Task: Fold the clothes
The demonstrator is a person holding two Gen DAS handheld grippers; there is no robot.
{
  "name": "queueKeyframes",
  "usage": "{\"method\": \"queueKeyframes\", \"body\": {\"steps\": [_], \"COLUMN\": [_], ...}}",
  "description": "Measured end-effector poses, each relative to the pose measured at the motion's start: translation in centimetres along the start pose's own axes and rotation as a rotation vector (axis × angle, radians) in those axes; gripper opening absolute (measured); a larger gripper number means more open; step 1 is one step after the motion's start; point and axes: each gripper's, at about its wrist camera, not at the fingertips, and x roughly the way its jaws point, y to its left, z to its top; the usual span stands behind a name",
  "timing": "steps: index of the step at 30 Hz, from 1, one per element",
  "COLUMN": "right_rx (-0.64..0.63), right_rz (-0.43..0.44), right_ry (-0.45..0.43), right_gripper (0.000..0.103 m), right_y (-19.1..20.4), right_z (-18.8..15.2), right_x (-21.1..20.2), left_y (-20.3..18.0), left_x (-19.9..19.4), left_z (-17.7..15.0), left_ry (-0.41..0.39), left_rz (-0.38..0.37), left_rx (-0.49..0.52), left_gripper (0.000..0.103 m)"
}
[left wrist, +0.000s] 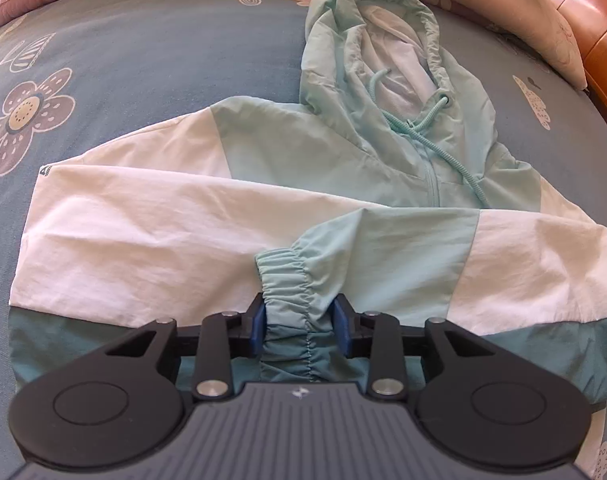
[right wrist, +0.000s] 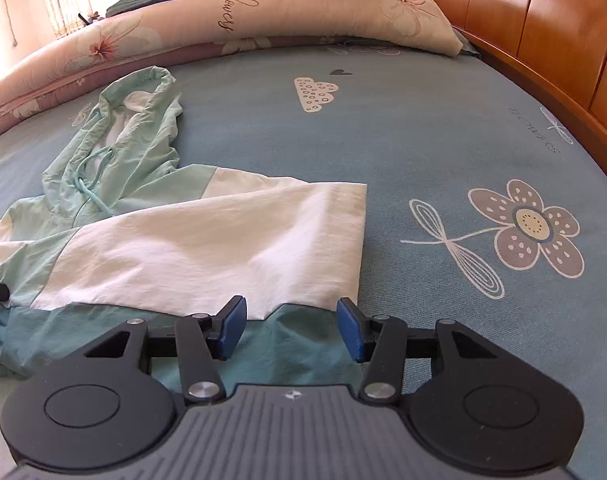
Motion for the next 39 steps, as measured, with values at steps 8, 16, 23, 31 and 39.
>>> {"method": "queueKeyframes", "body": {"steps": [8,16,23,31,39], "right_rx": [0.291,0.559,0.579,0.617,0.545], "right_rz": [0.11,0.348,0.447,0.518,0.464], "right_ry": [0.078,0.138,0.169,0.206,0.19], "right_gripper": [0.055,0.053,0.042,0.01,0.036], "right_y": [-6.0,-11.3,-12.3,-12.5,-13.0], "right_z": [-1.9,-3.8,-4.2,-5.3,-3.8], "right_x": [0.1,2.2,3.9,4.3,3.8], "left_y": [-1.4,-17.6,-31.6,-32.4,-32.8], "left_x": [-5.6,-3.4,8.3,11.9,11.6], "left_z": [1.2,4.5,2.6,3.2,3.7], "left_ry": [-0.036,0.039,0.36,0.304,0.304], "left_rz": [0.135,-0.382,-0.587,-0.491,-0.516], "left_rx": [0.197,0.422,0.468,0.4,0.387], "left_gripper": [0.048,0.047,0.04,0.006,0.008]}}
